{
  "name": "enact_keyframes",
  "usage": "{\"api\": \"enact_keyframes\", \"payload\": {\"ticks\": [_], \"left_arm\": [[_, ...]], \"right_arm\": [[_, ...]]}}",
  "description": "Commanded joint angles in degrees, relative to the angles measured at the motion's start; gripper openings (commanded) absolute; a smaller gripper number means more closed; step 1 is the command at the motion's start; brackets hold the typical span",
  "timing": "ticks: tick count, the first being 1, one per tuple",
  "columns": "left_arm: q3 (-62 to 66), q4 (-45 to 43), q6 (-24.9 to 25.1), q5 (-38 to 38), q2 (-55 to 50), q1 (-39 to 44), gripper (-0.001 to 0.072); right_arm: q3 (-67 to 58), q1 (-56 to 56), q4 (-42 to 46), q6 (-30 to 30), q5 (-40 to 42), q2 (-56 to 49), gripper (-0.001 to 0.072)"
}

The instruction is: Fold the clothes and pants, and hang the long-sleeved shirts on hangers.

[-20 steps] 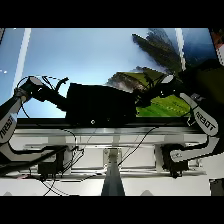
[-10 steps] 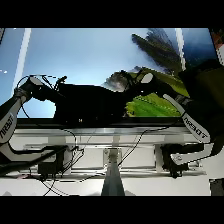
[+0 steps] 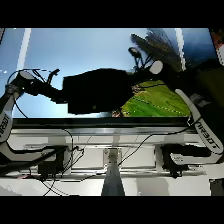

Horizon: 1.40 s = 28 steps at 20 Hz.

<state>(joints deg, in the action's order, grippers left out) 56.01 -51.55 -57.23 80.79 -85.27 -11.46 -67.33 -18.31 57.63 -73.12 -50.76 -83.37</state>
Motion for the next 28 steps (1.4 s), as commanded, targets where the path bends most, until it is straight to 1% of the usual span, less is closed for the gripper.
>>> {"api": "enact_keyframes", "payload": {"ticks": [1, 2, 3, 4, 5, 6, 7, 9, 10, 11, 12, 16, 18, 19, 20, 21, 22, 25, 27, 28], "left_arm": [[5.5, 4.3, -3.0, 7.3, 0.0, -4.0, 0.0478], [6.7, 7.7, -3.0, 9.4, 0.0, -5.1, 0.0476], [7.5, 11.6, -2.4, 10.7, 0.3, -5.9, 0.0371], [7.7, 15.1, -0.3, 11.5, 0.8, -6.5, 0.0079], [7.8, 19.1, 3.1, 12.3, 1.7, -6.7, 0.0008], [7.8, 22.0, 3.8, 12.5, 2.6, -6.7, 0.0008], [7.8, 24.9, 4.2, 12.5, 3.6, -6.7, 0.0008], [7.8, 27.5, 5.0, 12.5, 6.1, -6.7, 0.0007], [7.8, 27.6, 5.2, 12.4, 7.3, -6.7, 0.0007], [7.8, 27.6, 5.2, 12.5, 8.5, -6.7, 0.0007], [7.8, 27.5, 5.2, 12.5, 9.4, -6.7, 0.0007], [7.8, 26.9, 5.2, 11.7, 11.6, -6.7, 0.0007], [7.8, 24.8, 5.2, 10.7, 11.6, -6.7, 0.0007], [7.8, 23.2, 5.2, 10.3, 11.8, -6.6, 0.0006], [7.8, 22.0, 5.2, 9.5, 12.2, -6.5, 0.0005], [7.8, 20.8, 5.2, 7.8, 12.9, -6.5, 0.0005], [8.0, 19.6, 5.2, 6.2, 13.9, -6.5, 0.0005], [10.9, 16.3, 5.2, 4.5, 16.9, -6.4, 0.0005], [13.8, 13.7, 5.2, 2.9, 19.0, -6.4, 0.0005], [15.2, 12.1, 5.2, 1.2, 20.3, -6.4, 0.0005]], "right_arm": [[-0.7, 9.4, 12.0, -4.6, 0.4, 6.4, 0.0025], [-0.8, 12.7, 12.3, -4.7, 0.6, 8.2, 0.0025], [-0.8, 15.7, 12.3, -5.0, 0.9, 9.9, 0.0025], [-1.1, 18.9, 12.5, -5.6, 0.9, 11.8, 0.0025], [-1.7, 21.7, 13.2, -5.9, 0.8, 13.9, 0.0025], [-2.6, 24.5, 14.1, -5.9, 0.6, 16.2, 0.0025], [-3.8, 27.7, 15.8, -7.2, 0.3, 18.7, 0.0025], [-6.9, 34.9, 22.6, -16.1, -2.6, 23.1, 0.0025], [-8.5, 39.1, 26.4, -18.8, -4.9, 25.1, 0.0025], [-9.8, 43.2, 29.2, -20.2, -7.5, 26.8, 0.0025], [-11.1, 47.8, 31.5, -21.2, -10.8, 28.5, 0.0025], [-12.7, 67.1, 38.3, -21.5, -24.4, 32.2, 0.0026], [-12.3, 76.9, 38.4, -22.4, -32.8, 31.6, 0.0026], [-11.9, 80.6, 37.7, -22.6, -34.9, 31.4, 0.0042], [-11.3, 83.8, 36.7, -25.0, -35.3, 31.6, 0.0191], [-11.0, 85.7, 35.5, -26.8, -35.1, 31.6, 0.0435], [-11.0, 86.2, 34.5, -26.8, -34.6, 31.5, 0.0513], [-10.9, 84.6, 30.3, -26.4, -31.4, 31.5, 0.0512], [-10.9, 80.5, 28.7, -26.2, -28.8, 31.4, 0.0508], [-10.9, 77.6, 27.9, -25.1, -27.8, 31.4, 0.0446]]}}
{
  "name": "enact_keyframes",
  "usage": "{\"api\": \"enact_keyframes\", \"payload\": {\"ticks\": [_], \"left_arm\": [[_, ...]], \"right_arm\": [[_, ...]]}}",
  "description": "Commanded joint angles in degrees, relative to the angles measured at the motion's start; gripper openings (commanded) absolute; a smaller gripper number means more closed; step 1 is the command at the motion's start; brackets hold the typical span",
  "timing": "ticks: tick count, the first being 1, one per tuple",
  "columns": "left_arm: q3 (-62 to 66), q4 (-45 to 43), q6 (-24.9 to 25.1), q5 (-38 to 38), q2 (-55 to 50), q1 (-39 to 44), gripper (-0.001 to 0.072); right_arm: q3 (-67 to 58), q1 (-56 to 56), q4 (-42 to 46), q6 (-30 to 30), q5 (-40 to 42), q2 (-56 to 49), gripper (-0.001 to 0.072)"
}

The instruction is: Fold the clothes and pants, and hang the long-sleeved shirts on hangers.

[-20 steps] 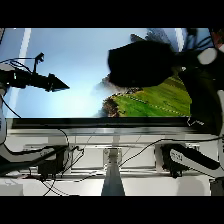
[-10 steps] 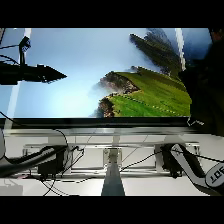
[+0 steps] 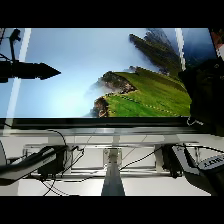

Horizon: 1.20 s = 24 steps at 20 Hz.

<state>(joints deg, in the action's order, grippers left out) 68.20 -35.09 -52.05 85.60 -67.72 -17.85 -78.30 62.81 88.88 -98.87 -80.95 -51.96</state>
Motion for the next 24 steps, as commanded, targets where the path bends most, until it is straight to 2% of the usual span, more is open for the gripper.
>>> {"api": "enact_keyframes", "payload": {"ticks": [1, 3, 4, 5, 6, 10, 13, 24], "left_arm": [[4.5, -7.1, 0.0, -6.0, 4.3, 0.0, 0.0005], [7.3, -13.9, 0.0, -10.4, 7.0, 0.0, 0.0005], [8.5, -17.8, 0.0, -12.0, 8.2, 0.0, 0.0005], [9.1, -21.5, 0.0, -13.5, 9.3, 0.0, 0.0005], [9.2, -25.1, -0.1, -14.8, 10.4, 0.0, 0.0005], [9.2, -39.5, -6.4, -16.3, 13.2, 0.0, 0.0007], [9.2, -39.2, -6.5, -16.0, 13.1, 0.0, 0.0008], [9.2, -39.1, -6.5, -16.0, 13.0, 0.0, 0.0008]], "right_arm": [[0.0, -7.5, -3.8, 3.0, 3.3, 0.0, 0.0396], [0.0, -17.8, -3.1, 8.2, 3.7, -0.5, 0.0327], [0.1, -23.4, -2.7, 9.7, 3.8, -1.0, 0.0266], [0.1, -29.4, -2.5, 10.0, 4.2, -1.6, 0.0126], [0.1, -34.8, -2.6, 10.0, 4.9, -2.3, 0.0028], [0.1, -55.3, -2.7, 10.1, 8.6, -3.9, 0.0027], [0.1, -63.8, -1.1, 10.1, 10.1, -3.9, 0.0027], [0.1, -65.7, -2.1, 10.0, 10.1, -3.9, 0.0027]]}}
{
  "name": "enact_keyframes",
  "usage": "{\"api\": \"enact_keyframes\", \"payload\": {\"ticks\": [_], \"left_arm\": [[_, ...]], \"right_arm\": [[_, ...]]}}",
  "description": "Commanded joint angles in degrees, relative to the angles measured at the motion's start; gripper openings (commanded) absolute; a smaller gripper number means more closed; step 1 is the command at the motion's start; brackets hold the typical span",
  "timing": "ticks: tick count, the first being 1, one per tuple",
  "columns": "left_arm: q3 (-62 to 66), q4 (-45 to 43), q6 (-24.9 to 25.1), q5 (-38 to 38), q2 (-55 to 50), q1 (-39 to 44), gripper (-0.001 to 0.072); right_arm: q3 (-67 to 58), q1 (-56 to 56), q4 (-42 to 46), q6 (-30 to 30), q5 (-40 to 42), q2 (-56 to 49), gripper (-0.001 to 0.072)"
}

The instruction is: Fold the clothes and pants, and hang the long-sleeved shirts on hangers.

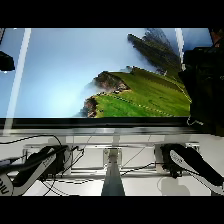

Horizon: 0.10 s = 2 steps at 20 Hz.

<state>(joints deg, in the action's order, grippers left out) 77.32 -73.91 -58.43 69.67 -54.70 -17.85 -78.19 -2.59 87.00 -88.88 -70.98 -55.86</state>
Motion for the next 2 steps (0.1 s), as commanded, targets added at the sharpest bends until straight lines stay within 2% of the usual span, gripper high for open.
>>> {"api": "enact_keyframes", "payload": {"ticks": [1, 2], "left_arm": [[0.1, -0.2, -0.1, 0.0, 0.0, 0.0, 0.0008], [0.1, -0.2, -0.1, 0.0, 0.0, 0.0, 0.0008]], "right_arm": [[0.0, -0.3, -0.2, 0.0, 0.1, 0.0, 0.0027], [0.0, -0.3, -0.2, 0.0, 0.1, 0.0, 0.0027]]}}
